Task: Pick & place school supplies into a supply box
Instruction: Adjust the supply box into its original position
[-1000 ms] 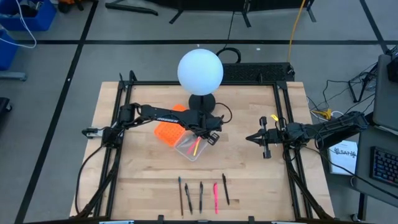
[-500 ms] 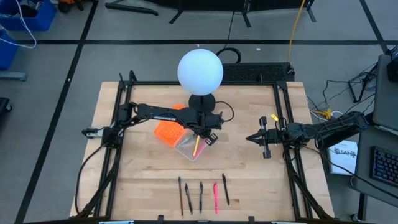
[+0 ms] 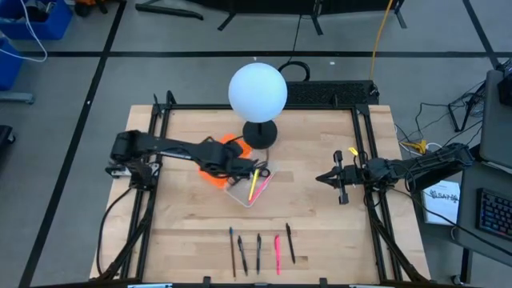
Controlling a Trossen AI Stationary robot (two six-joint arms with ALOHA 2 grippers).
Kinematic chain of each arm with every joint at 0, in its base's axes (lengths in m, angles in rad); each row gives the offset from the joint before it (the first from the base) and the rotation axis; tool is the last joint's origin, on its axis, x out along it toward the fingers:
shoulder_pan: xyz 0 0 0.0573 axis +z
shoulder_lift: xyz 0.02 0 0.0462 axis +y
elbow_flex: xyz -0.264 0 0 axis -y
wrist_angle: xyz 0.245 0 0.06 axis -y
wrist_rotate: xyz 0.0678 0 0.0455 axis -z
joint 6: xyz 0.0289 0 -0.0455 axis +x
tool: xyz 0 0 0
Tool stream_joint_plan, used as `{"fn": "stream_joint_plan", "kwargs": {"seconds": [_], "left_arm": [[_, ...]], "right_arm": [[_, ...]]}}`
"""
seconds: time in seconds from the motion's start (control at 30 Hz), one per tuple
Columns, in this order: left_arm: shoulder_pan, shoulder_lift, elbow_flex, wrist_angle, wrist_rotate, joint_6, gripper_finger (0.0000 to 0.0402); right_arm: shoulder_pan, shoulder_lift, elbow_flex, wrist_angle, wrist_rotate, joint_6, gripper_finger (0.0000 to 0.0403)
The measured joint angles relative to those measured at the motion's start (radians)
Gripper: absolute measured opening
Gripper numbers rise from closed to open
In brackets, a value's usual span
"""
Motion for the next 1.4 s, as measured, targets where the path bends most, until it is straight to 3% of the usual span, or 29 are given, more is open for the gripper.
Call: {"fn": "stream_joint_plan", "kwargs": {"seconds": [0.23,0.5,0.67,1.4], "left_arm": [[-0.008,-0.111,-0.325,0.19,0.05,-0.065,0.0003],[0.043,-0.138,-0.521,0.358,0.082,-0.045,0.0002],[0.054,-0.138,-0.564,0.449,0.105,-0.037,0.0001],[-0.035,-0.137,-0.566,0.464,0.151,-0.17,0.0001]], "right_arm": [[0.0,0.0,0.0,-0.001,0.001,0.001,0.0],[0.0,0.0,0.0,0.009,0.001,0.0,0.0],[0.0,0.0,0.0,0.01,0.001,-0.008,0.0],[0.0,0.0,0.0,0.008,0.002,-0.025,0.0]]}}
